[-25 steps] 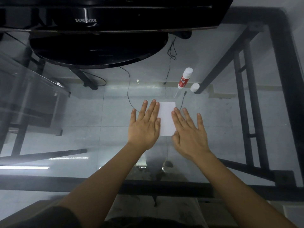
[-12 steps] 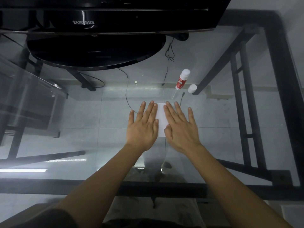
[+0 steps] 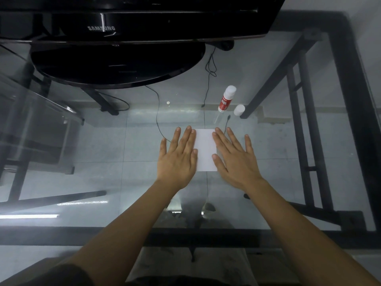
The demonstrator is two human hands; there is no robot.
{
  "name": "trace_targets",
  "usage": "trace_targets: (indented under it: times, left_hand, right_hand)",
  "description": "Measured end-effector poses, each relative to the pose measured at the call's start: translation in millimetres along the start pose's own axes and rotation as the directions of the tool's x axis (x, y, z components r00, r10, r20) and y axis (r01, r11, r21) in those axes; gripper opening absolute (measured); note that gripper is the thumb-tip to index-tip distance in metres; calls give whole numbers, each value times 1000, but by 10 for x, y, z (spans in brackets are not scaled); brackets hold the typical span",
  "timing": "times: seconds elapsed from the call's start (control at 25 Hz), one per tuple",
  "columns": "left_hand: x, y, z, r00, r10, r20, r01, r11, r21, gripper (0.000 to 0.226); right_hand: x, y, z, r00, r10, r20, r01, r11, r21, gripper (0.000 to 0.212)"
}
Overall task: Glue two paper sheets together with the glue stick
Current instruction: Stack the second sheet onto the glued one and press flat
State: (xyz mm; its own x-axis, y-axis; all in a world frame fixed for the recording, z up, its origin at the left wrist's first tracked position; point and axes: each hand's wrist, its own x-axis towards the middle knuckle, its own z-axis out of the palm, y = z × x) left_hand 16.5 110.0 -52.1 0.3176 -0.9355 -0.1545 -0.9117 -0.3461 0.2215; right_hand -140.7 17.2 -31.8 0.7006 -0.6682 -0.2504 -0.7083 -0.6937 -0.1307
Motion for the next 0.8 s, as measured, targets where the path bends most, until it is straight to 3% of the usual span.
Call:
trace_targets:
  times: [0.24,0.44,0.6,0.72,0.8]
  left_hand:
    - [4,-29,-188,997,57,54,-47,983,-179,50]
    - [83,64,-172,976,180,120,-191,977,92,51]
    - [188,-10,-222,997,9,78,-15,997,80,51]
    - [106,83,-172,980,163,117,-175,978,109,52]
    - [162,2,-183,987,117,107,-128,986,107,51]
  right_hand:
    - [9,-10,60,999,21,-38,-21,1000,-11,61]
    - [6,-25,67,999,23,-36,-23,999,-23,61]
    - [13,-23,62,999,29,-35,-30,999,-28,62]
    - [9,-23,71,999,29,-33,-30,999,-28,62]
    - [13,-27,72,999,26,-34,-27,999,-25,62]
